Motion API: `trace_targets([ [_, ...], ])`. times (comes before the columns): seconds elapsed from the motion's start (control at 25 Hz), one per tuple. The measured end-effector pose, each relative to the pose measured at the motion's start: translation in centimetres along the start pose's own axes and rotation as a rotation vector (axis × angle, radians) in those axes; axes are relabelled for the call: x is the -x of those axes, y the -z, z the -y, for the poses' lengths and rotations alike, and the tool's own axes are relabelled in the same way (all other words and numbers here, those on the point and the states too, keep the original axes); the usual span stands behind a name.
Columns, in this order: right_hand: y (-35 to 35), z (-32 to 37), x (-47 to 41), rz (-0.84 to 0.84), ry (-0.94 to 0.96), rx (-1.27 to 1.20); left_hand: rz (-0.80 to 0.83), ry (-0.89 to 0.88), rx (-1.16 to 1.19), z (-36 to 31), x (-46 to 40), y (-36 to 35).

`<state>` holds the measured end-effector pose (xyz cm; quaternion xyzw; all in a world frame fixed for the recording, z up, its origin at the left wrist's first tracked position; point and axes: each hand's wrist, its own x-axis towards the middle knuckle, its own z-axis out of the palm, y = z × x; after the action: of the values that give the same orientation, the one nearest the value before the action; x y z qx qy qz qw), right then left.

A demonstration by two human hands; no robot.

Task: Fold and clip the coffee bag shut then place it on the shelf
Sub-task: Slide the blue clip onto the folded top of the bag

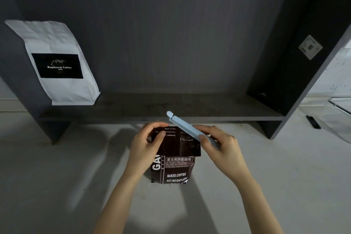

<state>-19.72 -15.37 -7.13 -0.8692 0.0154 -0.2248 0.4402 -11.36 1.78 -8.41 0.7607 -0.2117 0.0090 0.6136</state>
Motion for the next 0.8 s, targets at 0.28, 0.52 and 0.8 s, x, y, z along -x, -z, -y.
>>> trace_targets([
  [0.28,-0.6,-0.2,0.5,0.007,0.031,0.007,-0.063,0.048,0.035,-0.2,0.2,-0.6],
  [0.52,-1.5,-0.3,1.1,0.040,0.042,0.017,-0.084,0.022,-0.005,-0.3,0.2,-0.9],
  [0.8,-1.8,-0.8,1.3,0.048,0.066,-0.050,-0.037,0.111,0.126,-0.3,0.4,-0.6],
])
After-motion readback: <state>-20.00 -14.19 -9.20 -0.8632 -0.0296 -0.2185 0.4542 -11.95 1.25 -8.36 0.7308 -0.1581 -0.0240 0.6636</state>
